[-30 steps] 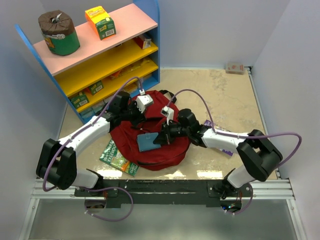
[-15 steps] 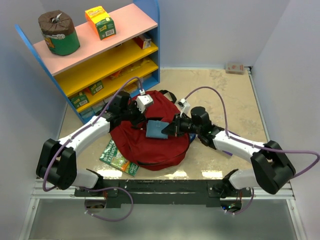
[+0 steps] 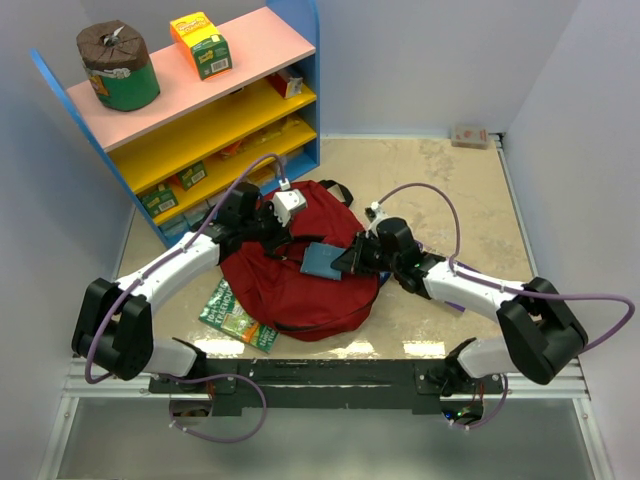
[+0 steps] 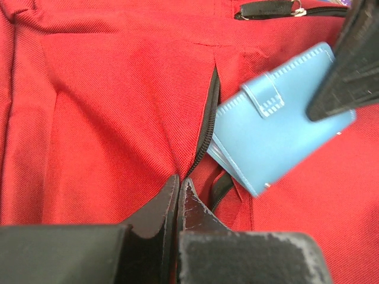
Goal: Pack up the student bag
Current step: Place the personal item in the student bag.
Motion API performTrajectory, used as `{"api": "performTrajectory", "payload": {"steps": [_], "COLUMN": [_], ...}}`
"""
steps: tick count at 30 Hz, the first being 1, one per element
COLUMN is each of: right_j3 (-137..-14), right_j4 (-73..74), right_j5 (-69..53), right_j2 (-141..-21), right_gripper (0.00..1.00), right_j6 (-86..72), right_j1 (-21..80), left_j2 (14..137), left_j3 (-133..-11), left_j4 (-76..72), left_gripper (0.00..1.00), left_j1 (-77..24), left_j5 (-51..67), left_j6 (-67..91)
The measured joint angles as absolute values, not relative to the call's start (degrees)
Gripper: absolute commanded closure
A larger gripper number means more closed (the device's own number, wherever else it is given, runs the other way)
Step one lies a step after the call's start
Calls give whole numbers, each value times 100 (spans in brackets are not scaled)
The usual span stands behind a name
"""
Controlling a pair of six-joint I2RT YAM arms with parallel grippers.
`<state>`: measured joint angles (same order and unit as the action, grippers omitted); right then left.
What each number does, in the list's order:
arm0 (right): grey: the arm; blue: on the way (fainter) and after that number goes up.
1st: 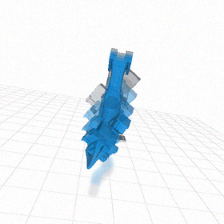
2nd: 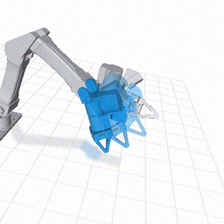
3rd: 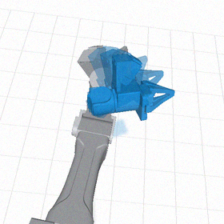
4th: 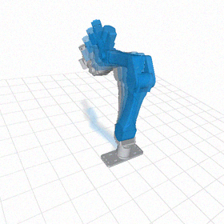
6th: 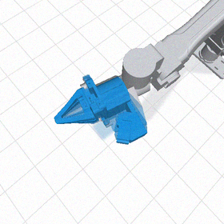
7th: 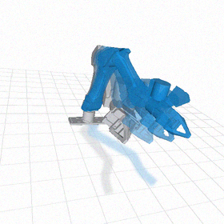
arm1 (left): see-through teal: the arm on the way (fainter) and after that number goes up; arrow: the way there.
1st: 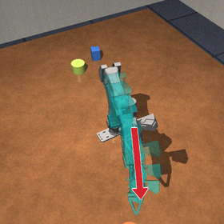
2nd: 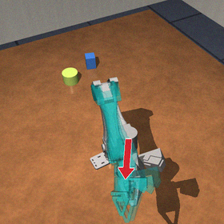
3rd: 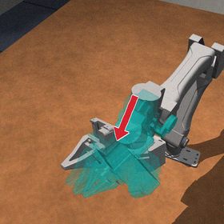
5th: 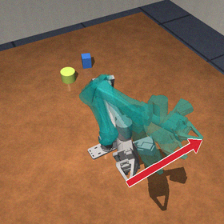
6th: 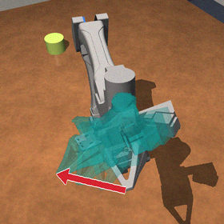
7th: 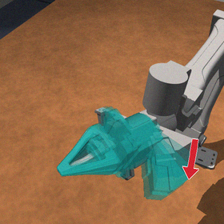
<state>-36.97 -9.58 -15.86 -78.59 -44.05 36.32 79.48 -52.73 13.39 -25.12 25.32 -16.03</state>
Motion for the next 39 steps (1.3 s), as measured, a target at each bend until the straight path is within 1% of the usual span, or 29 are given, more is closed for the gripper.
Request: {"api": "performTrajectory", "payload": {"steps": [6,11,22,24,25,26,27,28,30,31,32,33,35,36,38,39], "right_j3": [-3765,-4095,-5164,-5312,-5426,-5505,-5596,-5664,-5675,-5669,-5645,-5618,-5621,-5634,-5627,-5572], "right_j4": [-1157,-1243,-980,-985,-978,-978,-978,-888,-714,-672,-617,-574,-425,-346,-294,-311], "right_j5": [-998,-521,1002,1175,1280,1328,1404,1487,1627,1678,1737,1798,1977,2069,2222,2307], "right_j2": [-7859,-7946,-9142,-9327,-9437,-9511,-9581,-9614,-9581,-9531,-9435,-9314,-9098,-9017,-8930,-8888], "right_gripper": [100,100,100,89,67,56,40,34,26,28,32,45,58,73,83,95], "right_j6": [-5428,-5929,-6587,-6598,-6584,-6556,-6486,-6342,-6095,-5977,-5800,-5664,-5406,-5319,-5159,-5116], "right_j1": [3649,3920,5000,5113,5168,5188,5207,5214,5216,5216,5218,5225,5223,5229,5253,5280], "left_j2": [7948,7948,7948,7948,7948,7948,7948,7948,7950,7950,7950,7950,7957,7964,7981,7981], "left_j3": [-5273,-5273,-5273,-5273,-5273,-5273,-5273,-5275,-5325,-5336,-5352,-5356,-5356,-5358,-5356,-5356], "left_j4": [1334,1332,1308,1308,1313,1313,1313,1313,1299,1297,1297,1302,1330,1334,1339,1339], "left_gripper": [100,100,100,100,100,100,100,100,100,100,100,100,100,100,100,100], "left_j1": [-2512,-2512,-2517,-2519,-2519,-2519,-2519,-2519,-2488,-2488,-2488,-2488,-2499,-2506,-2519,-2519], "left_j5": [2565,2571,2698,2733,2751,2759,2768,2746,2716,2716,2720,2731,2768,2777,2797,2803], "left_j6": [-1608,-1608,-1601,-1601,-1599,-1599,-1599,-1612,-1612,-1614,-1608,-1603,-1603,-1601,-1594,-1586]}}
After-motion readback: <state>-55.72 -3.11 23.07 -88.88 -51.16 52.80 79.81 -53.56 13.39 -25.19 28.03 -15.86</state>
